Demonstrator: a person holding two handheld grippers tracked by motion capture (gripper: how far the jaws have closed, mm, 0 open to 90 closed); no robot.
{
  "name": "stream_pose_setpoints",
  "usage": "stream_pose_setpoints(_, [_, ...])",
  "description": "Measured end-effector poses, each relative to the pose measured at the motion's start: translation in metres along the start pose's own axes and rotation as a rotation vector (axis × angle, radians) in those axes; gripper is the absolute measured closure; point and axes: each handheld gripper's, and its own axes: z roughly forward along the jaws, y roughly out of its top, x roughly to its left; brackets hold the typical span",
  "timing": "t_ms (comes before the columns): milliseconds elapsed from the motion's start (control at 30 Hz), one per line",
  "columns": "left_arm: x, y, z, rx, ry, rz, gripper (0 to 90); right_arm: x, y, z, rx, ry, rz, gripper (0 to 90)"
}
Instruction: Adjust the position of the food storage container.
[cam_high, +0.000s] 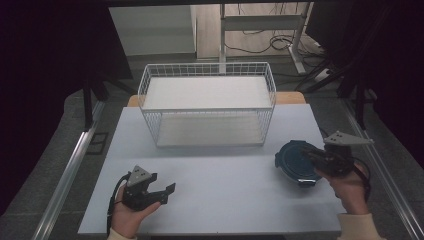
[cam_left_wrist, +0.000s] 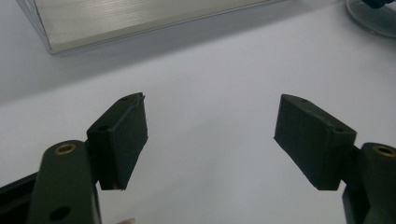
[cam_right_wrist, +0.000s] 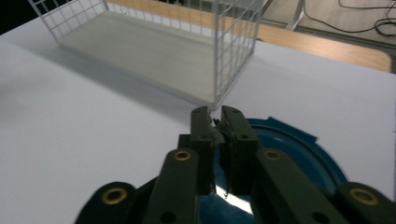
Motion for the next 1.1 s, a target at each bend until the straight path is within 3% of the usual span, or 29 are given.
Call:
stream_pose_setpoints(100, [0.0, 0.0, 0.0, 0.002, 0.001, 0.001, 25.8, -0.006, 0.002, -0.003, -0.013, -0.002, 0.007, 86.4])
stream_pose_setpoints(133, [0.0, 0.0, 0.0, 0.004, 0.001, 0.001, 25.8, -0.013, 0.004, -0.006, -0.018, -0.025, 0.013, 88.2])
stream_pose_setpoints(333, [0.0, 0.0, -0.001, 0.006, 0.001, -0.003, 26.1, -0.028, 0.006, -0.008, -0.024, -0.056, 0.043, 88.9])
stream_pose_setpoints(367, [0.0, 0.0, -0.001, 0.004, 0.0, -0.003, 26.1, -0.035, 0.006, -0.007, -0.019, -0.069, 0.066, 89.0])
stream_pose_setpoints(600, [0.001, 0.0, 0.0, 0.008, -0.001, -0.003, 26.1, -0.053, 0.003, -0.003, 0.007, -0.13, 0.096, 89.2])
stream_pose_setpoints(933, [0.001, -0.001, 0.0, 0.011, -0.003, -0.002, 26.2, -0.077, -0.013, 0.026, 0.146, -0.22, 0.093, 89.3])
stream_pose_setpoints(967, [0.001, -0.001, 0.001, 0.013, -0.003, -0.004, 26.2, -0.082, -0.017, 0.033, 0.179, -0.237, 0.088, 89.3])
stream_pose_setpoints(1100, [0.002, -0.001, 0.001, 0.01, -0.004, -0.007, 26.2, -0.087, -0.018, 0.046, 0.219, -0.247, 0.081, 89.3])
